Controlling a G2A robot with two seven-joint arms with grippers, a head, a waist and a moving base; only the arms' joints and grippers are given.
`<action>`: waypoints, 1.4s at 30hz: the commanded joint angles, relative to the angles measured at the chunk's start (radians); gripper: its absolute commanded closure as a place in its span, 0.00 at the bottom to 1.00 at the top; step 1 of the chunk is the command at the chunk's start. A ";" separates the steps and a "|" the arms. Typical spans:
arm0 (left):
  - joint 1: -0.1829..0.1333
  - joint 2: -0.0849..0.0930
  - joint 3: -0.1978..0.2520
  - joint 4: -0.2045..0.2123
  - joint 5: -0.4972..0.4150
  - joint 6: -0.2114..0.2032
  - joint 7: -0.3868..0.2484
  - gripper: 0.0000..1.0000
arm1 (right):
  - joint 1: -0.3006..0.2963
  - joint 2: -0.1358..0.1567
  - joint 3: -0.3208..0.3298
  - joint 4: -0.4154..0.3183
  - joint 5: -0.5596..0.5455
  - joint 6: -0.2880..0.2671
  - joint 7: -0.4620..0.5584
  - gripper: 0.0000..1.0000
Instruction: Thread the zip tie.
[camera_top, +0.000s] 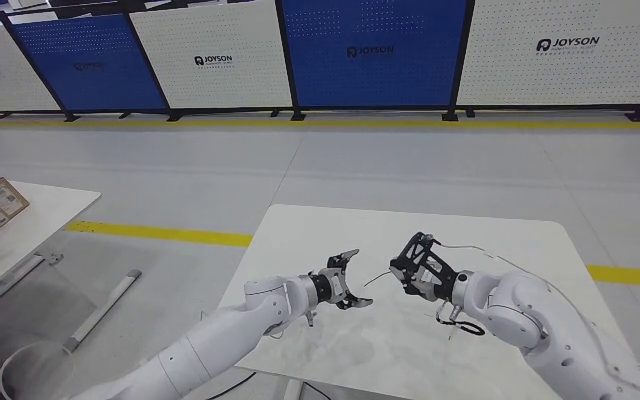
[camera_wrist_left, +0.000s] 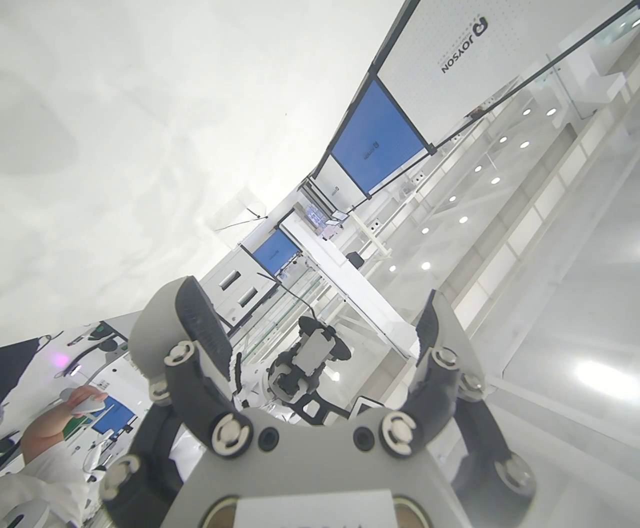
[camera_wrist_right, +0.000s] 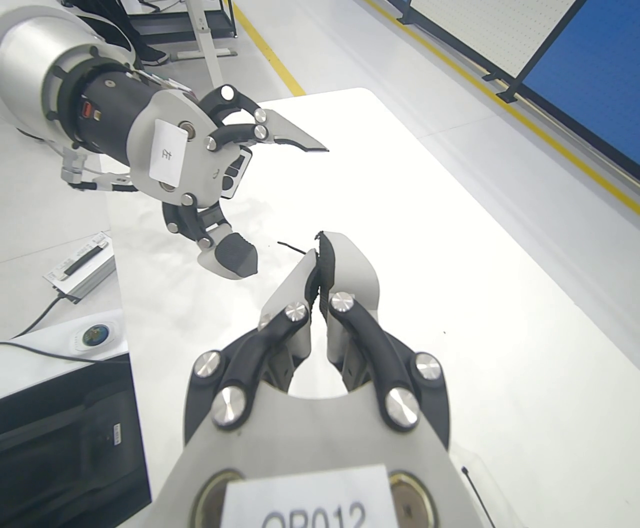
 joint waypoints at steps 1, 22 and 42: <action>-0.001 -0.001 0.000 0.001 -0.001 0.000 -0.010 0.00 | -0.004 -0.001 0.001 -0.014 -0.043 0.000 -0.025 1.00; 0.025 -0.024 -0.031 0.007 -0.001 0.000 -0.019 0.00 | 0.083 0.001 -0.122 -0.032 -0.103 0.000 -0.072 1.00; 0.025 -0.024 -0.031 0.007 -0.001 0.000 -0.019 0.00 | 0.050 -0.001 -0.099 -0.079 -0.230 0.000 -0.032 1.00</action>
